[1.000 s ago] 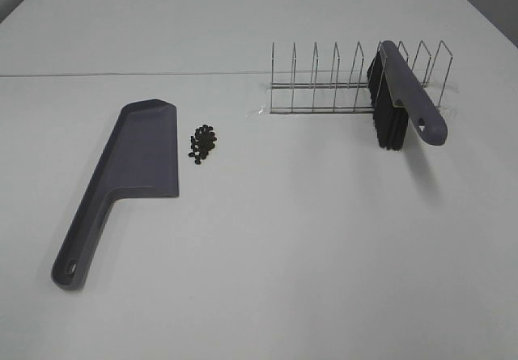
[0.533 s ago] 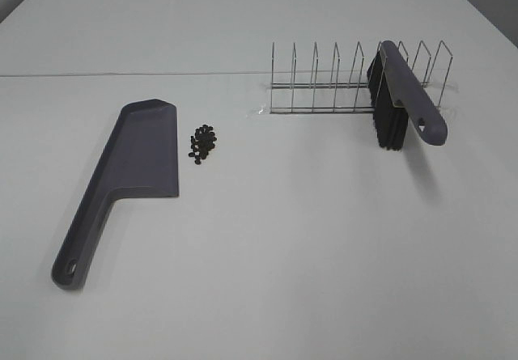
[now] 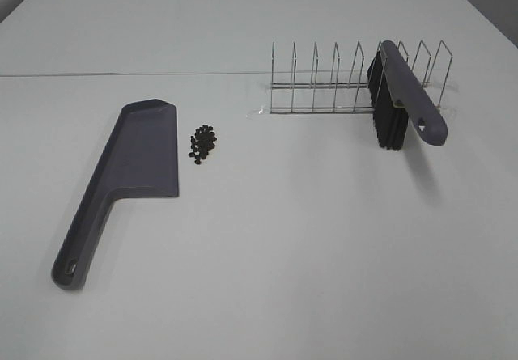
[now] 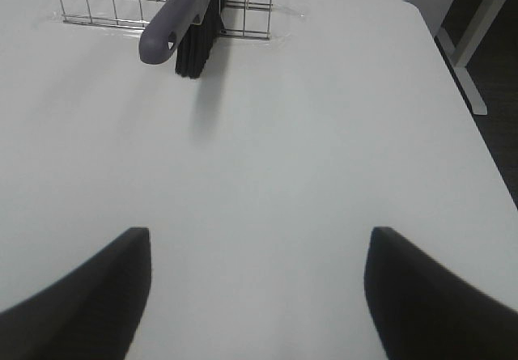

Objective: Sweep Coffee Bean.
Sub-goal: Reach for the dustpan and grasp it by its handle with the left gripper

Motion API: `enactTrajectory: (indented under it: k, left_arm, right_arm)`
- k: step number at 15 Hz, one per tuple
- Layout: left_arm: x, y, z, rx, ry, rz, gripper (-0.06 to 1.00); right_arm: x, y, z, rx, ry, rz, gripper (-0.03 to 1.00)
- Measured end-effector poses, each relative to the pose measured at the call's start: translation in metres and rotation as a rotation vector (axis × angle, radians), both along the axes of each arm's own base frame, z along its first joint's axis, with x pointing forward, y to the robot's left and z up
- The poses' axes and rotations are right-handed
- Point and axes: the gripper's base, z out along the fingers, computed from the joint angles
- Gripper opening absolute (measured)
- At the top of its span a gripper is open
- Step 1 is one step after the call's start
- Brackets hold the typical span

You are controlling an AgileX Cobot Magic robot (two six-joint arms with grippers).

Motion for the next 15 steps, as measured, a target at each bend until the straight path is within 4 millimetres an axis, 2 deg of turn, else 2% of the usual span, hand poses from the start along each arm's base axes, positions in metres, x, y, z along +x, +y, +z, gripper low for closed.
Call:
enactTrajectory:
  k: [15]
  left_arm:
    - [0.0,0.0,0.0,0.0,0.0,0.0,0.65]
  right_arm:
    - [0.0,0.0,0.0,0.0,0.0,0.0,0.7]
